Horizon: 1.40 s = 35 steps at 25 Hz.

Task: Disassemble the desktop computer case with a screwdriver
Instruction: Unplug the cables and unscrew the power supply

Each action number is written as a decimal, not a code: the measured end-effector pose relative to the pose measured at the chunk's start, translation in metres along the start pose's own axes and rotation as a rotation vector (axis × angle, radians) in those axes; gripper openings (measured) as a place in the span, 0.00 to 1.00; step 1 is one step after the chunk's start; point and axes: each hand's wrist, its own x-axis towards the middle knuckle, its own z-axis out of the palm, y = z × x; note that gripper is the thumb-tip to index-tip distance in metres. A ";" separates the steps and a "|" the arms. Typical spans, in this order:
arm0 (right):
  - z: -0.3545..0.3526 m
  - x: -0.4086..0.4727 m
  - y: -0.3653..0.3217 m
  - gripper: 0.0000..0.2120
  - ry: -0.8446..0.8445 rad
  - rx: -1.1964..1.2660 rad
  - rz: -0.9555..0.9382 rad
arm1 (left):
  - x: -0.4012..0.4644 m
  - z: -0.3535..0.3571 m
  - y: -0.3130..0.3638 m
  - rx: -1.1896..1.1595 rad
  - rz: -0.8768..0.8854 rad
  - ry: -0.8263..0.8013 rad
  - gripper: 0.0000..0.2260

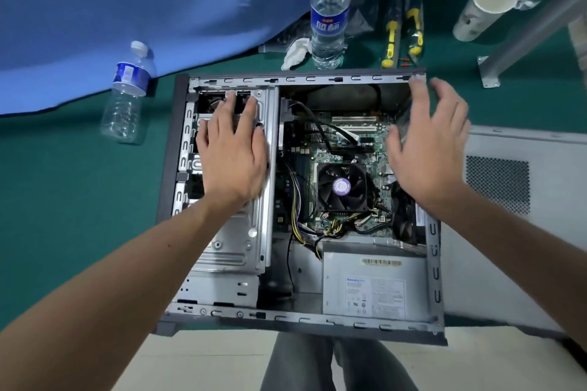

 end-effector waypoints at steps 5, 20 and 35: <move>0.001 -0.021 -0.030 0.16 -0.288 0.065 -0.582 | 0.002 0.004 -0.001 0.020 -0.004 0.029 0.23; 0.093 0.000 -0.098 0.06 -0.541 -0.012 -0.560 | -0.001 0.003 -0.001 -0.012 -0.006 0.045 0.22; 0.096 0.008 -0.105 0.06 -0.614 -0.004 -0.504 | -0.001 0.000 0.003 -0.008 -0.009 0.047 0.23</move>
